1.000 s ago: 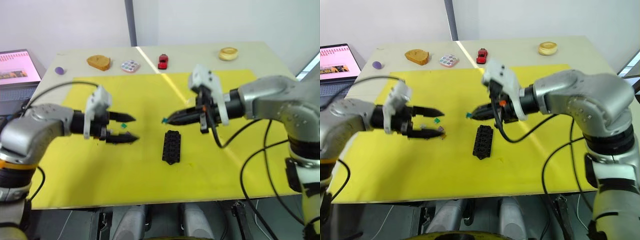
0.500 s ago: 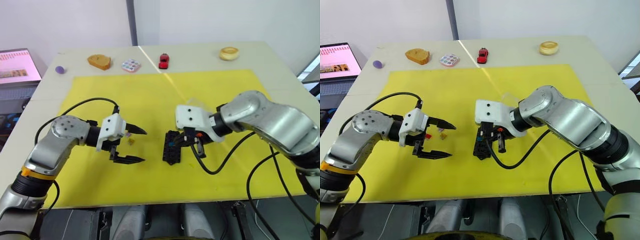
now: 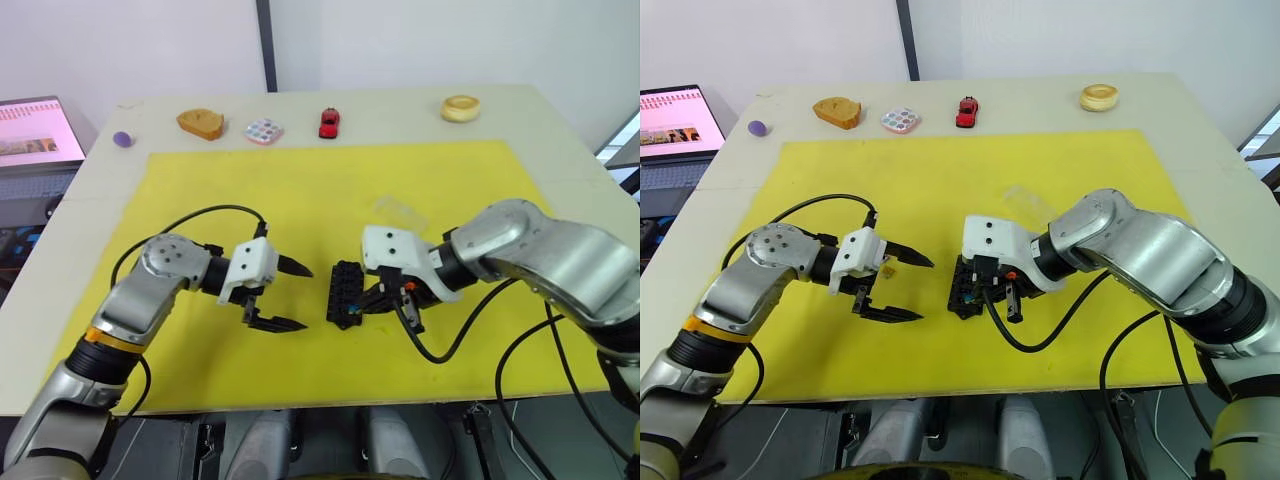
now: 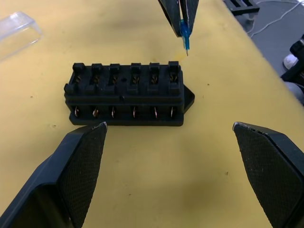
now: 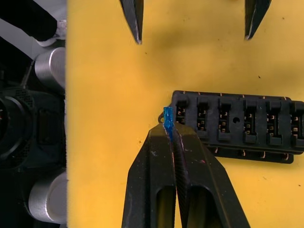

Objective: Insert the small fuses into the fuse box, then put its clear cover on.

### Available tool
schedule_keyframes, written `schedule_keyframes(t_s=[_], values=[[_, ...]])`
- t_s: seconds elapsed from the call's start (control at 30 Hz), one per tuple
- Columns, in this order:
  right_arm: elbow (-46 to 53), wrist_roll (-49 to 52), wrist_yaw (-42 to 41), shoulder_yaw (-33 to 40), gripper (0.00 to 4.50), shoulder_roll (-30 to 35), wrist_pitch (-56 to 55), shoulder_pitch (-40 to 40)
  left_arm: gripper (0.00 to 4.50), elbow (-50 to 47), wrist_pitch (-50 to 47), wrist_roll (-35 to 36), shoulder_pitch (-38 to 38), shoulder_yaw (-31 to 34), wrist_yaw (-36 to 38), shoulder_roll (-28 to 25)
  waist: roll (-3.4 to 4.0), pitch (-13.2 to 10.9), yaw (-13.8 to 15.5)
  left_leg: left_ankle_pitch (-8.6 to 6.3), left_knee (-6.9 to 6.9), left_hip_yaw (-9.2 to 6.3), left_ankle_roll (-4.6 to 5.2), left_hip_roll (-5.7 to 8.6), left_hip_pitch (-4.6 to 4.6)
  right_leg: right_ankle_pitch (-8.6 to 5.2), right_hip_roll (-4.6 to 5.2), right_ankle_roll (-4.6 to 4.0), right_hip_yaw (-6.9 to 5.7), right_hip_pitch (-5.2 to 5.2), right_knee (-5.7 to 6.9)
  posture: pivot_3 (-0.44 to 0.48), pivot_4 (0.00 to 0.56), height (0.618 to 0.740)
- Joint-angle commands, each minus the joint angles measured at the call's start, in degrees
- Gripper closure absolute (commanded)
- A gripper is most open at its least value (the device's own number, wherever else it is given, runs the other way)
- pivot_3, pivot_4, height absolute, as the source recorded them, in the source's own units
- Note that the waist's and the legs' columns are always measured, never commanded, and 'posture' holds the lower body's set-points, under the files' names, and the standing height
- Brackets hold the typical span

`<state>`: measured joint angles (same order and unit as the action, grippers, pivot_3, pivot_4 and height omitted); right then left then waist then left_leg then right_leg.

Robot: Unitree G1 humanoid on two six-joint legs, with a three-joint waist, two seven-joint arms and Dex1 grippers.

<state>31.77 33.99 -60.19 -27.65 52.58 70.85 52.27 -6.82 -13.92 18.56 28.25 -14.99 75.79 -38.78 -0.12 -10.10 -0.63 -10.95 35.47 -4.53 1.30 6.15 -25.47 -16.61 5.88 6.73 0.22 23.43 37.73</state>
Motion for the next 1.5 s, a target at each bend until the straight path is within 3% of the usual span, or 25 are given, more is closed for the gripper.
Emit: schedule_keyframes(t_s=[0.03, 0.27, 1.03, 1.5], values=[[-0.3, 0.6, 0.5, 1.1, 4.50, -1.7, 1.5, 1.7, 0.04, -0.8, 2.0, -1.1, -0.1, 0.1, -0.5, 0.4, 0.00, 0.0, 0.0, 0.00, 0.00, 0.00, 0.00, 0.00, 0.00, 0.00, 0.00, 0.00, 0.00, 0.01, 0.01, 0.000, 0.150, 0.740], [-1.4, 0.4, 2.5, 1.3, 4.50, -4.8, 3.4, 1.6, 0.04, -1.0, 1.2, -2.2, -0.2, -0.1, -1.0, 0.7, 0.00, 0.0, 0.0, 0.00, 0.00, -0.01, -0.01, 0.00, 0.00, 0.00, -0.01, 0.00, -0.01, 0.01, 0.03, 0.000, 0.150, 0.740], [-0.9, -4.0, 3.3, -1.6, 4.50, -3.4, -0.4, -1.9, 0.04, 2.0, 4.3, -5.8, 0.5, -1.9, -1.6, 3.0, 0.01, 0.0, 0.1, 0.00, 0.14, -0.05, 0.00, 0.02, -0.01, 0.00, -0.01, 0.00, -0.06, -0.03, 0.09, 0.000, 0.150, 0.740], [1.4, -8.1, 7.9, -6.6, 4.50, -4.9, 0.7, -2.4, 0.04, 4.7, 7.0, -8.0, 1.4, -2.6, -2.8, 5.1, 0.01, 0.0, 0.1, -0.01, 0.21, -0.11, 0.01, 0.02, 0.01, 0.00, -0.01, 0.00, -0.12, -0.08, 0.13, 0.000, 0.150, 0.740]])
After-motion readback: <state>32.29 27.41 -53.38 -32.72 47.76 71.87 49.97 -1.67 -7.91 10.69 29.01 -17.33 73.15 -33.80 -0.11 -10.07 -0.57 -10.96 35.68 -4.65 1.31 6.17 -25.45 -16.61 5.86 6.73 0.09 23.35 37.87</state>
